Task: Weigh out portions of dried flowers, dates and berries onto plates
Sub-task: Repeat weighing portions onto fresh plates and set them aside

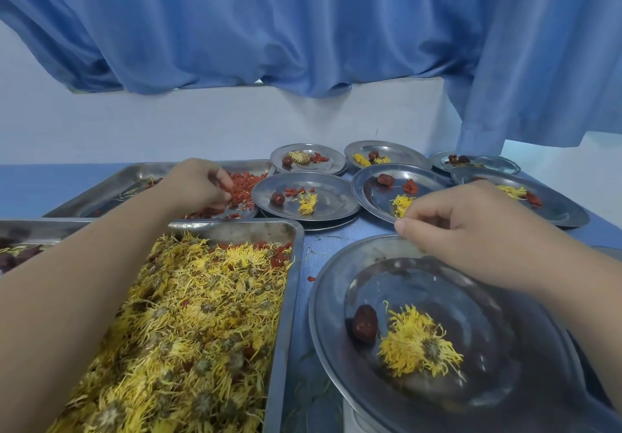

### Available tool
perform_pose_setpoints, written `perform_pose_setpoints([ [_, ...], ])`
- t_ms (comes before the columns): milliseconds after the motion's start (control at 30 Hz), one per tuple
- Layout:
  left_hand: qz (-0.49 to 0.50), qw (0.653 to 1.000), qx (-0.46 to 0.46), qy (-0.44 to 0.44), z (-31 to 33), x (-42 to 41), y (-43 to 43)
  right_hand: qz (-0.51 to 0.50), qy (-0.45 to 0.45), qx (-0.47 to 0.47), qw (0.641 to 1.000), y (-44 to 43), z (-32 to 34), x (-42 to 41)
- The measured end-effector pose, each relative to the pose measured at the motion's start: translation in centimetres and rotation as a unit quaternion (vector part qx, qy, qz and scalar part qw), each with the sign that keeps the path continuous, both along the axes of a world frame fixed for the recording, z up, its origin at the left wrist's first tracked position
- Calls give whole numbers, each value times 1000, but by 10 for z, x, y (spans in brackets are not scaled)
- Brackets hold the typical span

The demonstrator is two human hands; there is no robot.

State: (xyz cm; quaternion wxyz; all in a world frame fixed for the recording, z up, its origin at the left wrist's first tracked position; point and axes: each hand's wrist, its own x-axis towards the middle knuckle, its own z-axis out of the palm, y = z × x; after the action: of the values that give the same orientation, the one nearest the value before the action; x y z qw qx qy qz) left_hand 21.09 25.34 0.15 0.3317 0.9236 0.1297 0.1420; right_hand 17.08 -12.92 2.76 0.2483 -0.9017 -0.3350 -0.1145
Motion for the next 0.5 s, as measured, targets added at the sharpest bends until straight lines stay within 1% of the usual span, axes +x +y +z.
perform_pose_setpoints([
  [67, -24, 997, -76, -12, 4, -5, -10, -6, -1, 2, 1000, -2, 1, 1],
  [133, -47, 986, -160, -20, 9, -12, -25, -14, -3, -1, 1000, -5, 2, 2],
  [200, -75, 976, -205, -18, 16, -21, -44, -21, -2, 10, 1000, -9, 3, 4],
  [267, -124, 963, -238, -1, 26, -30, -66, -26, -3, 25, 999, -12, 3, 6],
  [367, -222, 926, -305, 31, 36, -41, -106, -40, -15, 26, 999, -15, 4, 7],
  [433, -278, 906, -317, 48, 36, -46, -134, -48, -20, 26, 998, -16, 6, 8],
  [500, -316, 909, -263, 65, 29, -48, -160, -48, -19, 39, 998, -17, 8, 8],
])
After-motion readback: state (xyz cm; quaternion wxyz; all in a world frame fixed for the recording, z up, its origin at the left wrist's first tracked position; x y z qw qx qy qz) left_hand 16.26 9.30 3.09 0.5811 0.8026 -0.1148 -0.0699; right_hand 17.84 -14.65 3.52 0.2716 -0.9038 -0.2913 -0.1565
